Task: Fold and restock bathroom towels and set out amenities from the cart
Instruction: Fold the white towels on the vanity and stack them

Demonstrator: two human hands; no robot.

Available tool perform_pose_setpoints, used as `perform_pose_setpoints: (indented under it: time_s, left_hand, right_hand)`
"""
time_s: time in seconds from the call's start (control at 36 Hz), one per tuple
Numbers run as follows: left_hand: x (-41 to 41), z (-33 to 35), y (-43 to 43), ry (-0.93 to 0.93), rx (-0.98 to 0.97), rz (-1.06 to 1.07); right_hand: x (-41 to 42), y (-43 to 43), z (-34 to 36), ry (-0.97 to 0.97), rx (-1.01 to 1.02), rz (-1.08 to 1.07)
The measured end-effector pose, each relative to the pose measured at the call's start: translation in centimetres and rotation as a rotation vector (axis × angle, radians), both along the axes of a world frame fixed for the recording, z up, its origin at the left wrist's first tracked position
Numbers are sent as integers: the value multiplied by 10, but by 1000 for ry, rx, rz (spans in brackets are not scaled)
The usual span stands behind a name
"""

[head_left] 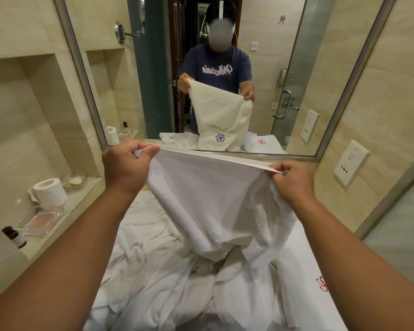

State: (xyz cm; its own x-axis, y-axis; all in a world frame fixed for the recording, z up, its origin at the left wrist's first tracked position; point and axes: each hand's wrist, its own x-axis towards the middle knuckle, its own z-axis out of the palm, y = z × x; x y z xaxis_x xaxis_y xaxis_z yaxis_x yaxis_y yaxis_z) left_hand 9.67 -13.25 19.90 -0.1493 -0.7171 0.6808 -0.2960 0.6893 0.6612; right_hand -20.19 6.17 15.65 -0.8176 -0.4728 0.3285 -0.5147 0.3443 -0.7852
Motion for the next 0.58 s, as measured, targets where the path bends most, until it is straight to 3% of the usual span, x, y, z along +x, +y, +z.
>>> perform_pose_setpoints:
  time_s: [0.11, 0.33, 0.47, 0.58]
  left_hand:
    - [2, 0, -1, 0, -35, -8]
    - [9, -2, -7, -60, -143, -71]
    - [24, 5, -20, -134, -220, 53]
    - [26, 2, -28, -294, -72, 23]
  right_hand:
    - [-2, 1, 3, 18, 23, -79]
    - [-7, 2, 9, 21, 240, -40]
    - [-18, 13, 8, -14, 240, -103]
    - [-19, 21, 7, -20, 205, -95]
